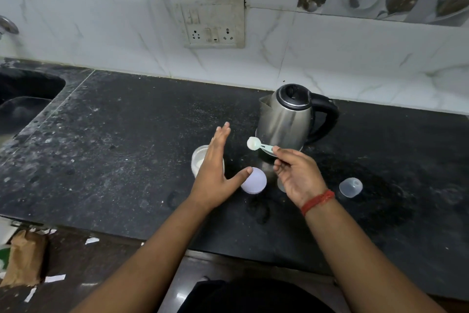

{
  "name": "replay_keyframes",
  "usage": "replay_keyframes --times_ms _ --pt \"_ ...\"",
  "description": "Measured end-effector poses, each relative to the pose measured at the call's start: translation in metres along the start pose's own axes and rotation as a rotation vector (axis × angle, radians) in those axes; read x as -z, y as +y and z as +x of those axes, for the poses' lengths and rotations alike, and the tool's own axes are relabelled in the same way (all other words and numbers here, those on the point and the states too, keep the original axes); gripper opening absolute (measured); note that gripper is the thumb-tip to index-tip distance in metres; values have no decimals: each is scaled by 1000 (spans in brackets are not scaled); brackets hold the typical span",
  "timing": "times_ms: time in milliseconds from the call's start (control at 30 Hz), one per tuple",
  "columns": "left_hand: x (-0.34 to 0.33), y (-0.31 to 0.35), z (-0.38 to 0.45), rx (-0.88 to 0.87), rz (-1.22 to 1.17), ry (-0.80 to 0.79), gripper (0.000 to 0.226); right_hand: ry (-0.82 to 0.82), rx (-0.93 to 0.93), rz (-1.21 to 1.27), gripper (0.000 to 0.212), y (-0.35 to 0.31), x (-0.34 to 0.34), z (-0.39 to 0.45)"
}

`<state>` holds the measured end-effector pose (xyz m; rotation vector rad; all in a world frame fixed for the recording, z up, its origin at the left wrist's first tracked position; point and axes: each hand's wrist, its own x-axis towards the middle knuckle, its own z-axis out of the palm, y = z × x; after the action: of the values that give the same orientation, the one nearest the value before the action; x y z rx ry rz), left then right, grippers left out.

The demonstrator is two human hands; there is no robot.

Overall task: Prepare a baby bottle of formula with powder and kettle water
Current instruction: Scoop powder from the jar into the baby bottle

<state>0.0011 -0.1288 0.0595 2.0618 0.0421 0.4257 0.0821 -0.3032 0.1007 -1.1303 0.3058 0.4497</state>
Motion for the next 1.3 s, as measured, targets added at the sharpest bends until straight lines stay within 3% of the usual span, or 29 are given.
replay_keyframes --times_ms 167,433,600,700,800,1300 --pt "-52 26 9 12 -65 -62 96 56 66 34 8 -33 50 -4" --pt "-123 12 16 229 45 -277 99 147 66 50 4 -50 115 -5" --pt "-146 4 24 294 62 -334 85 149 56 45 3 -55 134 -4" --pt "-153 4 26 297 45 -295 56 143 49 39 3 -57 138 -4" --pt "-156 4 25 289 3 -221 46 130 48 26 2 -57 141 -3" --pt "-134 10 28 99 31 -49 57 102 211 -354 9 -45 115 2"
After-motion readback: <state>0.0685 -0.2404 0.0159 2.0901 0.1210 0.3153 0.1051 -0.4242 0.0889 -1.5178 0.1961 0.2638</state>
